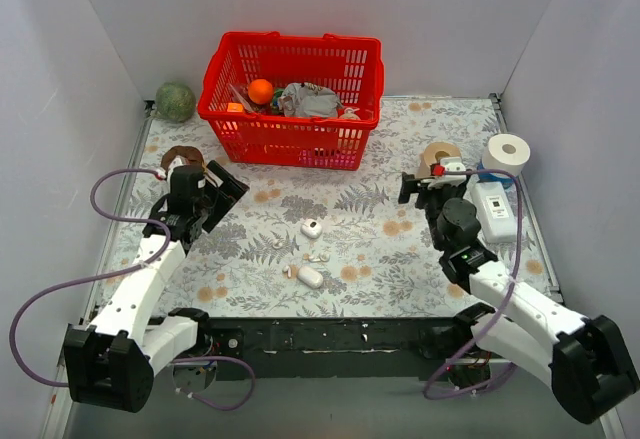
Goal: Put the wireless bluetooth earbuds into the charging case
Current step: Pick up the charging case at the center of the board.
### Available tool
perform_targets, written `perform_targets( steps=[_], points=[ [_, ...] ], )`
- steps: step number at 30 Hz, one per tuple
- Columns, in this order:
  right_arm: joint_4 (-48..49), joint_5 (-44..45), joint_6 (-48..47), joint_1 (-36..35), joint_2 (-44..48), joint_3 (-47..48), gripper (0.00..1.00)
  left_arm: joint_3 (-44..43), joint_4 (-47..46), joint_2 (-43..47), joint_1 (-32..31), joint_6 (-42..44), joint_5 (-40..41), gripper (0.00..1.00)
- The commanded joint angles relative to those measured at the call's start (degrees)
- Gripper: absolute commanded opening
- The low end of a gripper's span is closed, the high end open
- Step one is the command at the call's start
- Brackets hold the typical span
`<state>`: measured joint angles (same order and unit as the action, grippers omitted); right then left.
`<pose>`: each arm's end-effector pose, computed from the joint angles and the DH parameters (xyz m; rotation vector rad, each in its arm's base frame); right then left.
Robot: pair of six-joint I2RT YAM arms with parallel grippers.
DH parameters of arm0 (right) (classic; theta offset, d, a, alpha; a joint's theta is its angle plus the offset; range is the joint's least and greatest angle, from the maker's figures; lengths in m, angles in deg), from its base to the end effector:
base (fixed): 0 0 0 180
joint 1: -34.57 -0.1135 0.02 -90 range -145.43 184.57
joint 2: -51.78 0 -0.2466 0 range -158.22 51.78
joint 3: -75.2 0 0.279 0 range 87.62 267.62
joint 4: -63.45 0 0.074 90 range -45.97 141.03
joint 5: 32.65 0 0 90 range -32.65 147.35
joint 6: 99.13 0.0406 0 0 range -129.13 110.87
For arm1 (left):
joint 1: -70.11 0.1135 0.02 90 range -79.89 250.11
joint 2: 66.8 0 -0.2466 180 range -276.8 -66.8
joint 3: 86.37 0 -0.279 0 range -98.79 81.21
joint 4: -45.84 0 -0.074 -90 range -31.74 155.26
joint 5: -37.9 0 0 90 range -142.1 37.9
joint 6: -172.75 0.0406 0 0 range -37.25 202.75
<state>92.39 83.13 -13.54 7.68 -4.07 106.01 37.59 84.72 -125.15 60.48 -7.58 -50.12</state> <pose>0.2262 0.0949 0.2070 -0.0496 1.5087 -0.0232 0.2522 -0.0414 0.2367 -1.5971 1.8503 -0.8221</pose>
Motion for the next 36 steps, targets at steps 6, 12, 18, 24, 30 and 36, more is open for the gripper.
perform_targets(
  steps=[6,12,18,24,30,36],
  points=[
    [-51.70,3.04,12.39,-19.34,-0.91,26.76,0.98,5.64,-2.90,5.96,-0.48,8.57,-7.41,0.98],
    [-51.66,-9.31,23.47,-19.16,-2.51,23.01,0.98,4.16,-4.31,3.42,-10.10,12.35,-10.87,0.98],
    [-50.06,-14.86,26.82,-19.16,2.68,17.82,0.98,0.90,-2.46,-1.59,-20.50,14.03,-5.32,0.98],
    [-48.31,-18.50,28.39,-19.16,6.19,13.35,0.98,-1.21,-2.55,-6.33,-26.22,16.85,0.38,0.98],
    [-43.04,-19.25,29.98,-19.25,5.41,9.21,0.87,-3.05,-2.64,-8.45,-26.67,17.12,3.82,0.98],
    [-45.93,-24.55,25.94,-19.25,1.10,10.61,0.84,-1.39,-2.55,-8.27,-28.15,16.67,-1.09,0.98]
  ],
)
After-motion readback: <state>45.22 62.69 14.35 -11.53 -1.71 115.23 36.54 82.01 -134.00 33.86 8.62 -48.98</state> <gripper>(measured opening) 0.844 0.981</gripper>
